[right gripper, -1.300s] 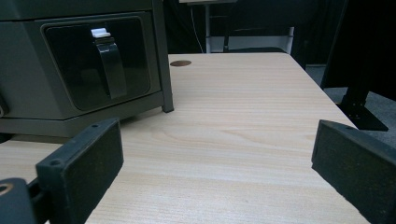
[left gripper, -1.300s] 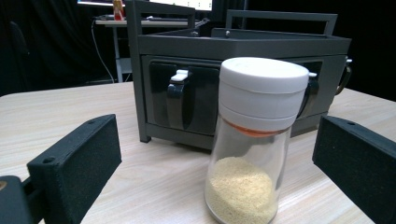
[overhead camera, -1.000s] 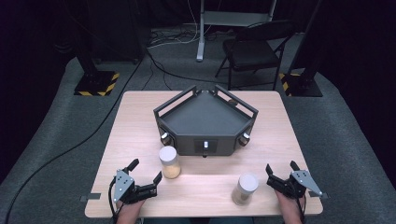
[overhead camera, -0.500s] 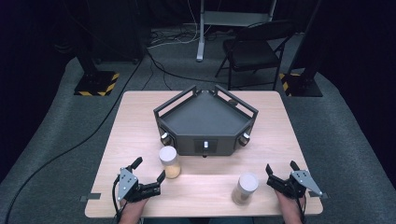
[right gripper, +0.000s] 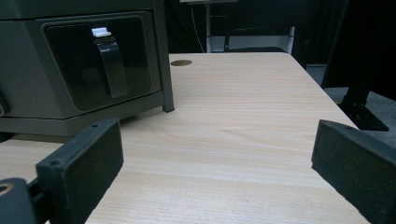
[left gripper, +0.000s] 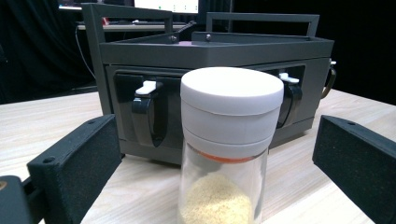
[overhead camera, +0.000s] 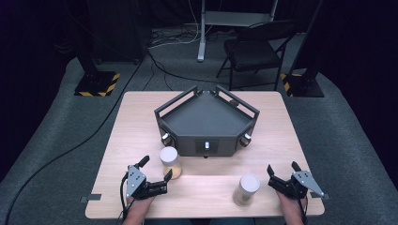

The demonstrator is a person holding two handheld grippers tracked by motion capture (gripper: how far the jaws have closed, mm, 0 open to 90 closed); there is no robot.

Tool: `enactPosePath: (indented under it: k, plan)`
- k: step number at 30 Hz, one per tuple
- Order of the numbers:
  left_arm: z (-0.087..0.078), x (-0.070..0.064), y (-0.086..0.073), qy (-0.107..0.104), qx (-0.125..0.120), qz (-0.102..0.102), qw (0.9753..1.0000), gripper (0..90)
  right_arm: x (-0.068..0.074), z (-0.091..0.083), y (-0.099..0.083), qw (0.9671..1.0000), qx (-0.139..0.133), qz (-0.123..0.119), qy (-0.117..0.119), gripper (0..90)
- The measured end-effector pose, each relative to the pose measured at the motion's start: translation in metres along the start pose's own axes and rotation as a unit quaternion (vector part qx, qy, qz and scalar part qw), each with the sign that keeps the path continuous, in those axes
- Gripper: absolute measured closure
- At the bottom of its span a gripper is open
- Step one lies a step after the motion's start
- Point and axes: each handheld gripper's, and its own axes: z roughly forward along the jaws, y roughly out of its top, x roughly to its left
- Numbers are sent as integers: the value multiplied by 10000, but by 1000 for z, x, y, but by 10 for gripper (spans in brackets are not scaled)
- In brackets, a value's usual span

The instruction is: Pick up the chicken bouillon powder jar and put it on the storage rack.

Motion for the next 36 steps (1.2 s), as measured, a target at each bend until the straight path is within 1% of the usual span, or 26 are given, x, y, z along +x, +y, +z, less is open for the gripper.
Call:
enactPosePath:
  k: [8, 17, 18, 21, 32, 33, 34, 36]
  plan:
    - [10, 0, 2, -14, -25, -6, 10000, 5, 0, 0, 0, 10000, -9, 6, 6, 13]
    - [19, 1, 6, -23, 44, 28, 10000, 5, -1, 0, 0, 10000, -11, 6, 14, 13]
    - [21, 1, 7, -34, 46, -9, 10000, 6, -1, 0, 0, 10000, -10, 8, 16, 12]
    - [22, 0, 8, -34, 43, -14, 10000, 6, -1, 0, 0, 10000, -6, 8, 19, 13]
    - [35, -2, 14, -34, 167, 29, 9999, 8, -2, 0, 0, 10000, -9, 15, 33, 13]
    - [37, -2, 14, -36, 193, 18, 9998, 8, -2, 0, 0, 10000, -9, 15, 33, 13]
    - [37, -2, 14, -35, 207, -36, 9998, 8, -2, 0, 0, 10000, -9, 17, 36, 13]
    - [39, -4, 16, 19, 267, -39, 9996, 19, -2, 0, 0, 10000, -11, 20, 43, 13]
